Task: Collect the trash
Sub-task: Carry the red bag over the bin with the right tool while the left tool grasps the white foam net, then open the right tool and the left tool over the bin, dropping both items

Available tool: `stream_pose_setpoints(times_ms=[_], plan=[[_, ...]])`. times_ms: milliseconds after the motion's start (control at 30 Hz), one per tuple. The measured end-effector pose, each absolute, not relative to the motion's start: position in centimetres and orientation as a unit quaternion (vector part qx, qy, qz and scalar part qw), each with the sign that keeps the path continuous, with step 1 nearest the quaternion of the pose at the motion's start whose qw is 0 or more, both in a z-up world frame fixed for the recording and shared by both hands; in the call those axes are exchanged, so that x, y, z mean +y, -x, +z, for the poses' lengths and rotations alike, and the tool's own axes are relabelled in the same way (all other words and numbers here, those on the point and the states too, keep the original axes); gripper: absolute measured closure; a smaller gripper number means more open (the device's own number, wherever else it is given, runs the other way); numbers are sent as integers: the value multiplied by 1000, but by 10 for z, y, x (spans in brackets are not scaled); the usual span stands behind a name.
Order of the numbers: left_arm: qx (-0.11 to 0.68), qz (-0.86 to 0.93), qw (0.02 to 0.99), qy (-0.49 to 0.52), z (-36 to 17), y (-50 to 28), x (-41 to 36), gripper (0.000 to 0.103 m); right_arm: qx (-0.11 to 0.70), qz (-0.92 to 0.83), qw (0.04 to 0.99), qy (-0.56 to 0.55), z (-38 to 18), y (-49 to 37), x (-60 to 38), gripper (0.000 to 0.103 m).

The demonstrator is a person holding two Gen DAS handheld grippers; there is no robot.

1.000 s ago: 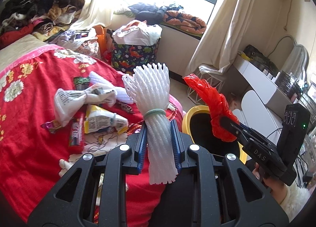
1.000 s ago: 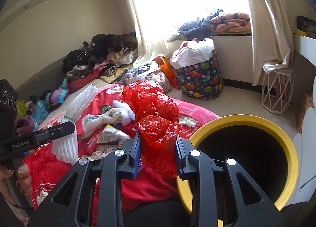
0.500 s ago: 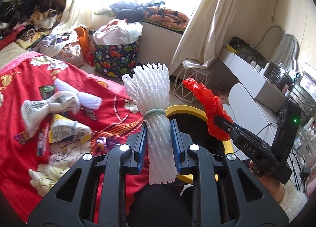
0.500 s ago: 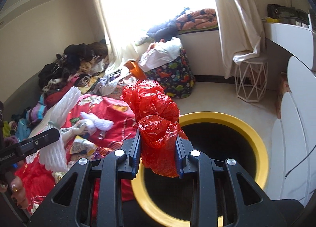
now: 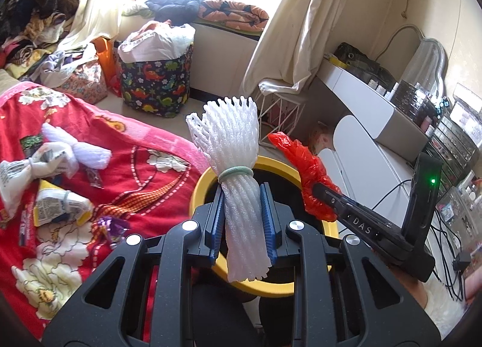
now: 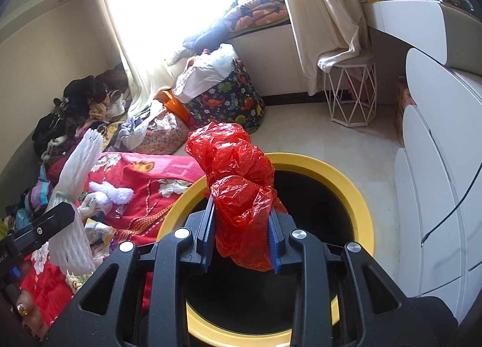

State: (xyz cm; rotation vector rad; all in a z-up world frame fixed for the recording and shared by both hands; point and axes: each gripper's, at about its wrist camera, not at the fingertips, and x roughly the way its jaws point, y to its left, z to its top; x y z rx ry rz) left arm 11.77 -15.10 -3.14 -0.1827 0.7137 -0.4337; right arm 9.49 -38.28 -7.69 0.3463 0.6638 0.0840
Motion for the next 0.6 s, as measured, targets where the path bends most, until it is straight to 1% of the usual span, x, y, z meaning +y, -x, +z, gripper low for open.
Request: stream_pose_setpoints(times_ms=[267, 333, 367, 400, 433, 467, 500, 567, 600], plan=[[368, -229, 898, 82, -47, -133, -180, 86, 358, 37, 915, -184, -95, -98, -395, 74], [373, -231, 895, 81, -51, -137, -185, 86, 361, 32, 913, -187, -97, -99, -397, 71], [375, -233, 893, 83, -53, -139, -186, 86, 362, 29, 912, -190, -97, -99, -398, 68], [377, -236, 892, 82, -55, -141, -188, 86, 362, 27, 912, -192, -97, -99, -400, 63], [380, -238, 890, 80, -57, -143, -191, 86, 361, 24, 912, -195, -98, -99, -402, 61], [382, -239, 889, 81, -59, -145, -191, 85, 361, 21, 911, -198, -99, -98, -404, 57], [384, -242, 887, 83, -62, -146, -192, 84, 361, 18, 910, -202, -100, -98, -406, 51], [384, -239, 888, 86, -64, -149, -192, 76, 358, 11, 910, -209, -101, -97, -410, 45], [383, -235, 889, 88, -65, -149, -191, 64, 356, 8, 910, -212, -101, -96, -412, 43]])
